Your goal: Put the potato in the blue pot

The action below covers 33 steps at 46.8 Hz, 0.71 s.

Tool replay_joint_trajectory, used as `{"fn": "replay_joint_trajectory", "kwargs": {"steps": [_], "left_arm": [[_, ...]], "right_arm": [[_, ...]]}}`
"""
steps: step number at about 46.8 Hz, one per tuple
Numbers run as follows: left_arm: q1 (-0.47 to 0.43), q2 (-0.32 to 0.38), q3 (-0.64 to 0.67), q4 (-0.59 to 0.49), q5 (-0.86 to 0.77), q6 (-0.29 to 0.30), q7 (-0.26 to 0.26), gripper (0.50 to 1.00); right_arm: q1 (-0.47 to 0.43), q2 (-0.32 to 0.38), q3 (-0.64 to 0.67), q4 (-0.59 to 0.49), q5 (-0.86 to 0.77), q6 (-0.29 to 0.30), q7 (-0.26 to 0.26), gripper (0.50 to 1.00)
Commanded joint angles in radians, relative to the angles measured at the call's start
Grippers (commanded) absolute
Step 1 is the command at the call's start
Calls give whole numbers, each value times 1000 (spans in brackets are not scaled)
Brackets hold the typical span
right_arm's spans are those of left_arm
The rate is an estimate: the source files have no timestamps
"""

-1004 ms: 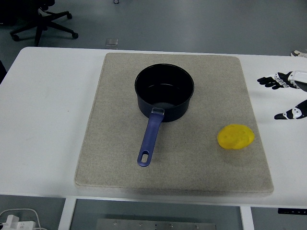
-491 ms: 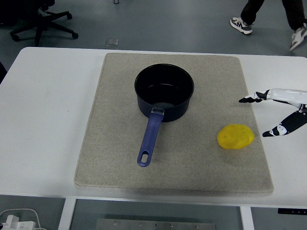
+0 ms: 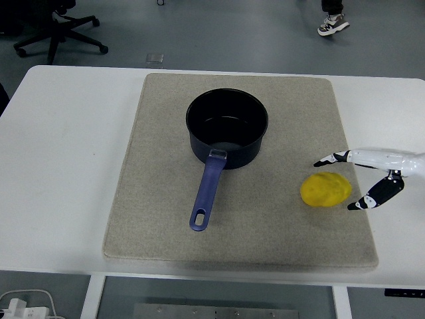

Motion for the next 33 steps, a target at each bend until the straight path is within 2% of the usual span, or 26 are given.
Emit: {"fn": "replay_joint_trajectory", "kwargs": {"steps": [1,9,16,23,33], "left_arm": [[0,0,0,0,0,0,0,994],[0,0,0,0,0,0,0,994],[0,0,0,0,0,0,0,994],[0,0,0,0,0,0,0,994],[0,0,-1,0,0,0,0,994]], "right_arm": [[0,6,-14,-10,2,-25,-1,909],[-8,27,-15,-23,2,-56,-1,909],[-18,41,-15,-33,2,-57,-4,907],[-40,53,-15,-40,0,-82,-4,893],[-45,72,-17,-60,0,-85,-5,866]]}}
